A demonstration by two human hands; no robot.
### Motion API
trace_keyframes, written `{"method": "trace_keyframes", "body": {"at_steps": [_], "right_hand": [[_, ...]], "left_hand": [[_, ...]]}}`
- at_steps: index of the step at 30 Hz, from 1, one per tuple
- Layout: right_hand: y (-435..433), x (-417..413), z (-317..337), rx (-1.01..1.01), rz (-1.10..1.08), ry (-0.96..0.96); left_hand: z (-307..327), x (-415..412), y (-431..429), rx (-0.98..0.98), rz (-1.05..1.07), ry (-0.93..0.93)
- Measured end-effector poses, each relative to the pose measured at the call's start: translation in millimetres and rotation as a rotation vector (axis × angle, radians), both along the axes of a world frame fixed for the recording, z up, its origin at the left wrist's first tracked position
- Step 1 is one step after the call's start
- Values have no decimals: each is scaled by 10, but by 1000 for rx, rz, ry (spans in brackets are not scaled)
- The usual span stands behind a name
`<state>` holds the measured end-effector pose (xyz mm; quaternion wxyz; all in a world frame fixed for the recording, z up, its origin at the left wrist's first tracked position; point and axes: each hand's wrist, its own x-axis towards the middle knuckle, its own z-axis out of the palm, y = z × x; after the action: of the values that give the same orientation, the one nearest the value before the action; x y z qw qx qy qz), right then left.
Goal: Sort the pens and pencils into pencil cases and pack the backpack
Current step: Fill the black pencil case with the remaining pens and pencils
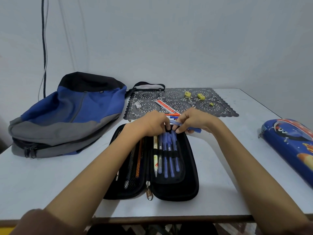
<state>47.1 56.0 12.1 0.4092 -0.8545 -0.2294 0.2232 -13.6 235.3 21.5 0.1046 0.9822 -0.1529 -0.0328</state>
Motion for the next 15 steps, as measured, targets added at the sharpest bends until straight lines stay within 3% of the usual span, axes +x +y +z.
{"method": "trace_keyframes", "body": {"at_steps": [6, 15], "right_hand": [[-1, 0, -13, 20, -17, 41], [-5, 23, -39, -5, -10, 186]], "left_hand": [[-123, -20, 65, 37, -12, -102], [-91, -19, 121, -89, -22, -59]]}}
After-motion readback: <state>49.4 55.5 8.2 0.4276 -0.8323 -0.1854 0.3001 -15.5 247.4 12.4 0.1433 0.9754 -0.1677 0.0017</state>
